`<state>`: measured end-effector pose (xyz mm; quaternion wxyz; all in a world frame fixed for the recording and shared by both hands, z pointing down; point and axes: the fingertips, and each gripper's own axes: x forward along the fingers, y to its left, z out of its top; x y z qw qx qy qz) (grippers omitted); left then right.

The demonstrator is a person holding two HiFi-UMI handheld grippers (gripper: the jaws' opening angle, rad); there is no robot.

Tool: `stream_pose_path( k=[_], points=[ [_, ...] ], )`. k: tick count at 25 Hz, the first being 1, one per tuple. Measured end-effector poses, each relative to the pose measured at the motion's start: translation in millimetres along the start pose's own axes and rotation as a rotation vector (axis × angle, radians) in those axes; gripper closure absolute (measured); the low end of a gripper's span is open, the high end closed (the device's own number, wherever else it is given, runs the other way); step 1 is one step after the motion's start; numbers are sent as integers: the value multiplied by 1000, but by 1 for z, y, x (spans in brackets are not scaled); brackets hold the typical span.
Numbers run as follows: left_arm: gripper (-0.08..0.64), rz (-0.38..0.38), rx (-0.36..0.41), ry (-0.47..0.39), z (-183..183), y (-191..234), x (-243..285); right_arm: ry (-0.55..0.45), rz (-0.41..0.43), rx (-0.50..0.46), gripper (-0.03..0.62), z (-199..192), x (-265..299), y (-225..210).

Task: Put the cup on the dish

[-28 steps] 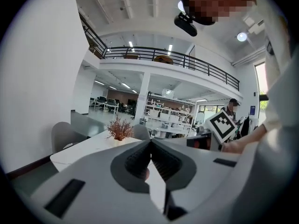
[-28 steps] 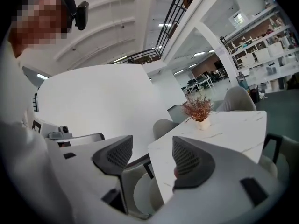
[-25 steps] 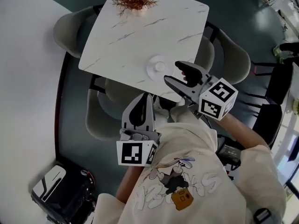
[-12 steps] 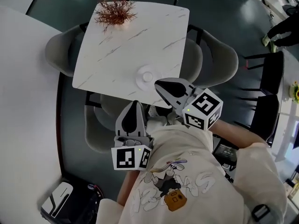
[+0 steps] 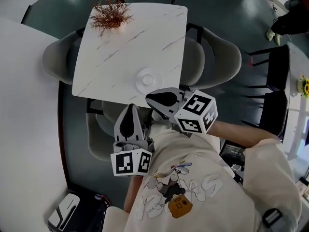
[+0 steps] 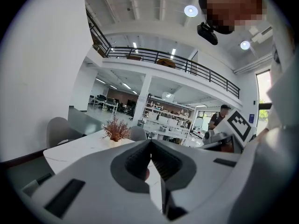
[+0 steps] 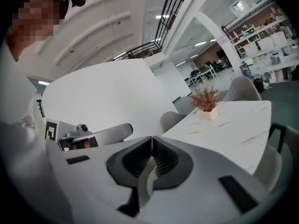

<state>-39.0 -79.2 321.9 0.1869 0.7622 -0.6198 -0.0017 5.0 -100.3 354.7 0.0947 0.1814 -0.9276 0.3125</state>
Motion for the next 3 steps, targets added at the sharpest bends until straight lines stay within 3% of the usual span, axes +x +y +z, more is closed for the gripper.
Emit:
stream_pose_path(
  k=[3],
  points=[
    [554, -12, -11, 22, -9, -5, -2, 21, 12, 9, 581, -9, -2, 5]
  ],
)
